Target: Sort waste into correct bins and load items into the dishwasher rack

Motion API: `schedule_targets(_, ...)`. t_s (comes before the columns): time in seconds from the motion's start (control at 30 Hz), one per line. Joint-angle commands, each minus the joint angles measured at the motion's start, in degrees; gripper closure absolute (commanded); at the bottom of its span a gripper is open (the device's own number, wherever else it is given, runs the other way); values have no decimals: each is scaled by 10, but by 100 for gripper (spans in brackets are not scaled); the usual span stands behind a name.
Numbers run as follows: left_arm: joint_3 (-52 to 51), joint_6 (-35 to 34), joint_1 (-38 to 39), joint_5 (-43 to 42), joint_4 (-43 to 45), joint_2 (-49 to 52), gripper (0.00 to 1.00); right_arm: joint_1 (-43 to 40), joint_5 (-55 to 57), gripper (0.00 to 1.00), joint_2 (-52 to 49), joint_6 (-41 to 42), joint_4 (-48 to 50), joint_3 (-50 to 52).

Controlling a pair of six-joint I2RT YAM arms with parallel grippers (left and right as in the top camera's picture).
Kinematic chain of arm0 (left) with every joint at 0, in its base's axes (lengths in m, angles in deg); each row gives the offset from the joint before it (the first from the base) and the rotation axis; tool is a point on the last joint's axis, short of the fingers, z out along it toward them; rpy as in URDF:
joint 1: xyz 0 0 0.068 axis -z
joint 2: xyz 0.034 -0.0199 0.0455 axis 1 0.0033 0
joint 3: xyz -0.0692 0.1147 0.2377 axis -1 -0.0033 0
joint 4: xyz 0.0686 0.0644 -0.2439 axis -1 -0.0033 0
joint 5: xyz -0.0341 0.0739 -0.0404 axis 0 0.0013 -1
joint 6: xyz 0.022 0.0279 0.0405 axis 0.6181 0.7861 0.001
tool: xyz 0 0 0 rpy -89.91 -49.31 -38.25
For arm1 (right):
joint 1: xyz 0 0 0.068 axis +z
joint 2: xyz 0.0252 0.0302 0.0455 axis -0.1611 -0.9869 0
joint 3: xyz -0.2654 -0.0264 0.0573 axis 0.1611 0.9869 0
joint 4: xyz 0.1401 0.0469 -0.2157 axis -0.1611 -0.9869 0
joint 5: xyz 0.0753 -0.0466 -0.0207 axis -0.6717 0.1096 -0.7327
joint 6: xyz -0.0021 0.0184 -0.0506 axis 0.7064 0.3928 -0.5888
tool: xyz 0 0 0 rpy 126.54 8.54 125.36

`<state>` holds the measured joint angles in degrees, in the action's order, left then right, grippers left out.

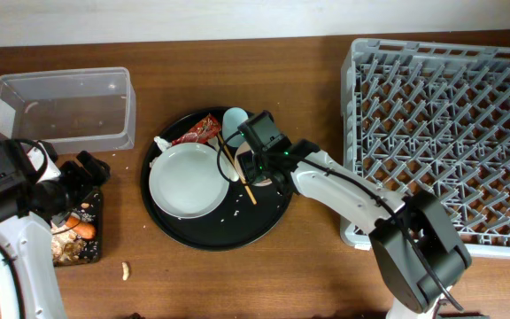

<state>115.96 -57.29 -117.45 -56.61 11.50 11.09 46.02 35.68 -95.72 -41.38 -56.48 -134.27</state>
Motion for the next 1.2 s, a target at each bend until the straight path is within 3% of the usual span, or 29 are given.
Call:
schedule_targets(0.0, 10, 11, -3, -4, 1, 0, 1, 0, 11, 33, 46, -2, -11, -14)
schedule_targets(0.33, 10, 11, -3, -4, 1, 0, 1, -86, -11, 35, 192, -2, -107, -49)
schedule_targets(0.5, 10, 11, -3, -4, 1, 0, 1, -192, -10, 35, 292, -10, -154, -49)
schedule_targets(0.63, 10, 11, -3, -4, 1, 0, 1, -360, -10, 33, 337, -23, -178, -49)
schedule_targets(0.77, 10, 11, -3, -4, 1, 0, 1, -543, -13, 30, 317, -23, -163, -49)
schedule_targets(0.87, 10, 11, -3, -4, 1, 0, 1, -626, -50, 30, 282, -23, -137, -49)
schedule_targets(1.17, 10, 11, -3, -4, 1, 0, 1, -725, -37, 25, 138, -23, -89, -49)
